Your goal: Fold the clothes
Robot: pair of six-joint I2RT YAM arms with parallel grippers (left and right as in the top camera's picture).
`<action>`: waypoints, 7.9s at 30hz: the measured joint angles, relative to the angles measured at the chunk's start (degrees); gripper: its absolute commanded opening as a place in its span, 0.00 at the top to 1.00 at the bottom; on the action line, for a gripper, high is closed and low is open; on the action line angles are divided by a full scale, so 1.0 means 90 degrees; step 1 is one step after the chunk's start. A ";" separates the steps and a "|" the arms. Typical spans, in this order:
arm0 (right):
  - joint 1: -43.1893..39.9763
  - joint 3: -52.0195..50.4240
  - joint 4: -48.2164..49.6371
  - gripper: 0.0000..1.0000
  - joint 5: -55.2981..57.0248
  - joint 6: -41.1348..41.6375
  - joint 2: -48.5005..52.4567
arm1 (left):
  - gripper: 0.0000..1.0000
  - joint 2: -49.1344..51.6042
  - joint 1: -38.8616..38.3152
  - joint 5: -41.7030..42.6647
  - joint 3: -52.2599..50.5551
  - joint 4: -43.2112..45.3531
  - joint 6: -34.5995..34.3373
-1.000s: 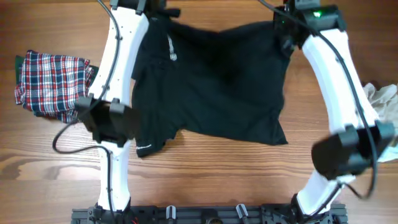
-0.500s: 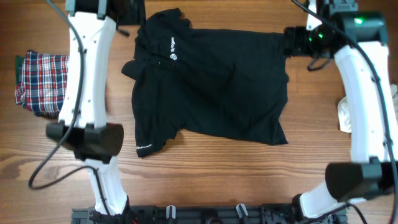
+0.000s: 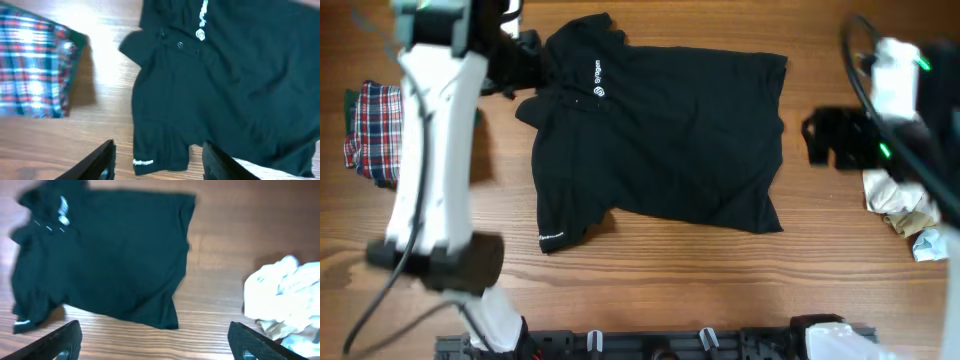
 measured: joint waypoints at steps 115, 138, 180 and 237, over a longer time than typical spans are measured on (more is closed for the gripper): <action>0.0005 -0.6819 0.2941 0.96 0.0690 0.2968 -0.1707 | 0.96 -0.5343 0.0843 0.2191 -0.6776 0.2414 -0.0758; -0.1353 -0.6805 0.6064 0.75 -0.0879 0.2679 0.1195 | 0.96 -0.1484 0.0505 0.1877 -0.6742 0.5207 -0.0495; -0.1761 -0.1081 0.4711 0.28 -0.2074 0.0741 0.5292 | 0.23 0.1700 0.0192 0.3060 -0.2900 0.7303 -0.0656; -0.2234 -0.1049 0.3740 0.27 -0.1846 0.0461 0.5416 | 0.67 0.1698 -0.0381 0.1088 -0.1081 -0.0010 0.0401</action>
